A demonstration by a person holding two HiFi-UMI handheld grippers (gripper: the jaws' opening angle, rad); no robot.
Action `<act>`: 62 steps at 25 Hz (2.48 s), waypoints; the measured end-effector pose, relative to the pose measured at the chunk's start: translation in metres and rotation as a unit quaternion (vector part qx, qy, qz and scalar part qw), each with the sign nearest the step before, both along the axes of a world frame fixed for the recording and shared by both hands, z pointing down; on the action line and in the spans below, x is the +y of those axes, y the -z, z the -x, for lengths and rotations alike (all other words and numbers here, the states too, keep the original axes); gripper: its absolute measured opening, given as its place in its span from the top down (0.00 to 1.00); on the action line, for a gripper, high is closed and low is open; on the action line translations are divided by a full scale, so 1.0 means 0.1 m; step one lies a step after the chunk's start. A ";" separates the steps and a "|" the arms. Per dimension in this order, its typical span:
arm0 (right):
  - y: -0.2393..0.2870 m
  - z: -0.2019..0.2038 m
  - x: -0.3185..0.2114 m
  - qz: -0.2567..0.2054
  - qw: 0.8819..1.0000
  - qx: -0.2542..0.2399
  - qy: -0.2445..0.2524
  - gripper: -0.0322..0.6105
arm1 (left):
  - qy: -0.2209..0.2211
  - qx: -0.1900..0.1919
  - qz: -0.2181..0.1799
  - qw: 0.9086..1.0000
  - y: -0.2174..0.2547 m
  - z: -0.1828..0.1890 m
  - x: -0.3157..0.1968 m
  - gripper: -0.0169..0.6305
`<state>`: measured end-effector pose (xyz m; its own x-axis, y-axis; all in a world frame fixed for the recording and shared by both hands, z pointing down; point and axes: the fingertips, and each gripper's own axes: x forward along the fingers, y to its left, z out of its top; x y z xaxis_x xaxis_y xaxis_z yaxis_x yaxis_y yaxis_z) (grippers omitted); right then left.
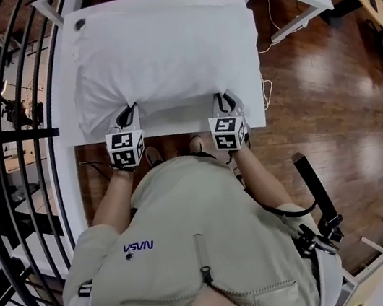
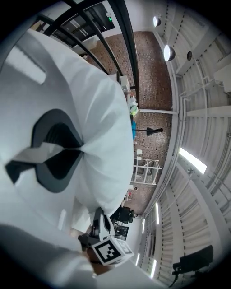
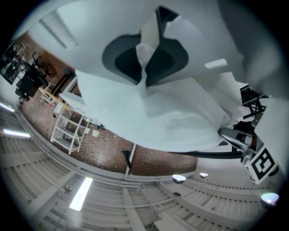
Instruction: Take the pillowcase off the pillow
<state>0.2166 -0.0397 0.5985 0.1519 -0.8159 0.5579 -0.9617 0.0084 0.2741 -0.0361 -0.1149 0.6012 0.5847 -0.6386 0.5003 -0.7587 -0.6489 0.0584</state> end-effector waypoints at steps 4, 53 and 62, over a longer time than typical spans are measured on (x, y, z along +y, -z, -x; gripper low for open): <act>0.58 0.06 -0.03 -0.083 0.996 -0.031 0.010 0.93 | 0.014 0.042 -0.065 0.997 0.60 0.02 -0.13 0.95; 2.70 -0.21 -0.76 -0.271 0.962 -0.003 0.032 0.66 | -0.026 0.025 -0.212 0.977 1.85 -0.21 -0.69 0.95; 1.29 -0.10 -0.57 -0.142 0.990 -0.015 0.003 0.53 | -0.028 0.033 -0.219 0.975 1.94 -0.19 -0.82 0.96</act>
<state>0.2269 -0.0970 0.4699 0.1329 -0.9414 0.3101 -0.9696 -0.0586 0.2375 -0.0174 -0.1969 0.4072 0.6466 -0.7485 0.1474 -0.7252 -0.6630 -0.1856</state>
